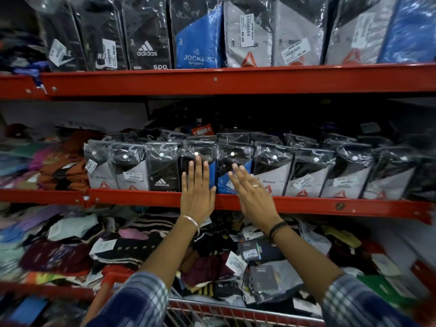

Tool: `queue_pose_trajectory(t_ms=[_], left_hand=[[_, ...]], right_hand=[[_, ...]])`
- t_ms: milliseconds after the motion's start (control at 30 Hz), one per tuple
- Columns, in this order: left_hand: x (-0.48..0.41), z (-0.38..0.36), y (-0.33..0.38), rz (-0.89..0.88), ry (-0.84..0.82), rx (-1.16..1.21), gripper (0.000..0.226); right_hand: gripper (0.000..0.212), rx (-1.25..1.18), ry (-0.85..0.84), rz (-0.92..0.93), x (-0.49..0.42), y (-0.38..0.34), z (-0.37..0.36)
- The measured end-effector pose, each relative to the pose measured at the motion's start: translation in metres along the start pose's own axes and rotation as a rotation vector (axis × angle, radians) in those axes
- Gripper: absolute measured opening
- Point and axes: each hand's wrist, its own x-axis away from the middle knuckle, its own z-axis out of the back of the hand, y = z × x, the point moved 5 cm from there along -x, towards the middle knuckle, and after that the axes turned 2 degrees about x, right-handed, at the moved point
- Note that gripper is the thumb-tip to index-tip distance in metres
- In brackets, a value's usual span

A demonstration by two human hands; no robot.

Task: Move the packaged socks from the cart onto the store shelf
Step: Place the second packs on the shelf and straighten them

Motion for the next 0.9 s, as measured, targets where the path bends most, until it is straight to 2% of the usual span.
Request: queue_pose_trajectory(t_ms=[67, 200, 400, 633, 767, 900], left_hand=[[0.005, 0.006, 0.019, -0.056, 0.022, 0.024, 0.074], [0.003, 0.007, 0.073, -0.229, 0.025, 0.063, 0.071], [-0.005, -0.012, 0.153, -0.393, 0.010, 0.088, 0.069], [-0.023, -0.051, 0.181, -0.357, -0.053, -0.002, 0.069], [-0.030, -0.066, 0.188, -0.313, -0.002, -0.022, 0.060], [-0.032, -0.074, 0.191, -0.268, 0.054, -0.044, 0.052]], right_hand=[[0.068, -0.001, 0.063, -0.052, 0.026, 0.020, 0.012], [0.070, 0.058, 0.147, -0.217, 0.068, 0.073, 0.025], [0.075, 0.098, 0.156, -0.395, 0.095, 0.147, 0.033], [0.071, 0.143, 0.096, -0.306, 0.086, 0.190, 0.021], [0.074, 0.140, 0.157, -0.250, 0.081, 0.201, 0.013], [0.068, 0.101, 0.195, -0.213, 0.079, 0.204, 0.010]])
